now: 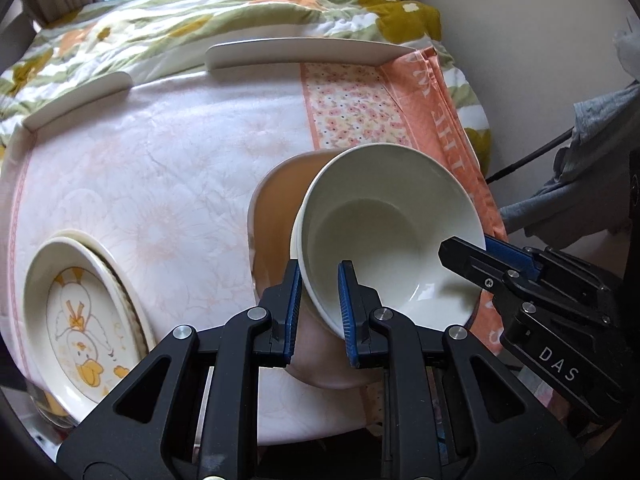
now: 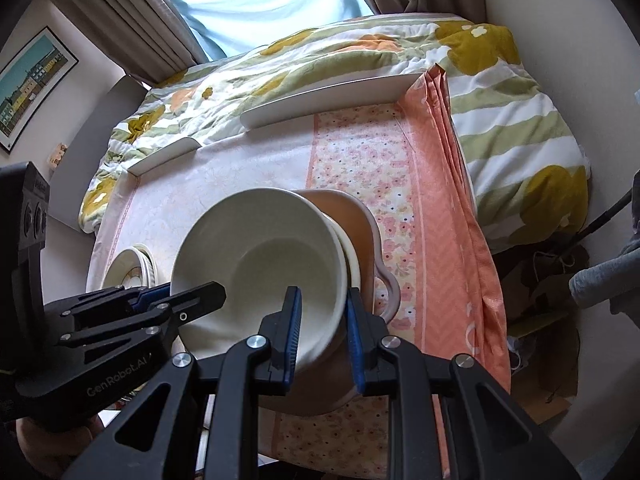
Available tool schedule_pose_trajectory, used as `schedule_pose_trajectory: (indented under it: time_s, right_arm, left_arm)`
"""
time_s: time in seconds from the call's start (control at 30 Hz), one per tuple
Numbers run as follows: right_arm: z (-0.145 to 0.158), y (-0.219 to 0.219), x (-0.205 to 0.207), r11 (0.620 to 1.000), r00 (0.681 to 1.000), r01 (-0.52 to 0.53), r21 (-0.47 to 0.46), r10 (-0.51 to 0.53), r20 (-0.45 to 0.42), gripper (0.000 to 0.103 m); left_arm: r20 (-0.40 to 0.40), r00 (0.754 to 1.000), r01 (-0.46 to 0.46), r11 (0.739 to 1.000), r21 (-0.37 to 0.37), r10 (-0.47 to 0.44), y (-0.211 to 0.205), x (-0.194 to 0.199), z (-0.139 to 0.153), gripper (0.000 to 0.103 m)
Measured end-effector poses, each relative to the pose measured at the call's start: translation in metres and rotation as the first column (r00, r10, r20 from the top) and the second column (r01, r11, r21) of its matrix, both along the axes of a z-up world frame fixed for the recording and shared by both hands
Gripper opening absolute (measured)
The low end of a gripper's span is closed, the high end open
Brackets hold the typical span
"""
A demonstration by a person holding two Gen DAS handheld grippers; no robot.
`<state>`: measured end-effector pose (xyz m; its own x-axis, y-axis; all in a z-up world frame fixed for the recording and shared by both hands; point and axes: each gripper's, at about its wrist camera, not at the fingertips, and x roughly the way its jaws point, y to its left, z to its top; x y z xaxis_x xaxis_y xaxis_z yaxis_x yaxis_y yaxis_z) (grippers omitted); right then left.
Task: Organize plates and bowls
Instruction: 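Carry the white bowl into the cream bowl and lower it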
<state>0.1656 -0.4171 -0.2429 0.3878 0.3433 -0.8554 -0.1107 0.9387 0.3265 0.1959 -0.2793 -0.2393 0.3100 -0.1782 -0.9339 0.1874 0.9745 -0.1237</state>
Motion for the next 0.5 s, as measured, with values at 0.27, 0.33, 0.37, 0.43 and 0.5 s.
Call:
schedule_pose_trajectory:
  time_s: [0.27,0.33,0.37,0.43,0.5]
  right_arm:
    - [-0.001,0.002,0.000,0.999,1.000,0.009,-0.041,-0.009,0.000,0.020]
    - [-0.001,0.004,-0.001,0.999,1.000,0.009,-0.051,-0.009,0.004,0.020]
    - [-0.001,0.005,-0.001,0.998,1.000,0.010,-0.054,-0.009,0.004,0.020]
    - [-0.001,0.004,-0.001,0.999,1.000,0.017,-0.045,-0.017,0.002,0.020]
    - [0.000,0.001,-0.002,0.999,1.000,0.028,-0.025,-0.028,0.003,0.020]
  left_arm:
    - [0.046,0.996,0.075,0.987,0.141,-0.082,-0.017,-0.003,0.000,0.016]
    - [0.047,0.995,0.077,0.987,0.140,-0.085,-0.016,-0.003,0.000,0.016]
    - [0.047,0.995,0.079,0.987,0.140,-0.086,-0.015,-0.003,0.000,0.016]
    - [0.048,0.995,0.079,0.987,0.141,-0.087,-0.014,-0.003,0.000,0.016]
    - [0.045,0.995,0.078,0.988,0.131,-0.085,-0.015,-0.003,-0.001,0.016]
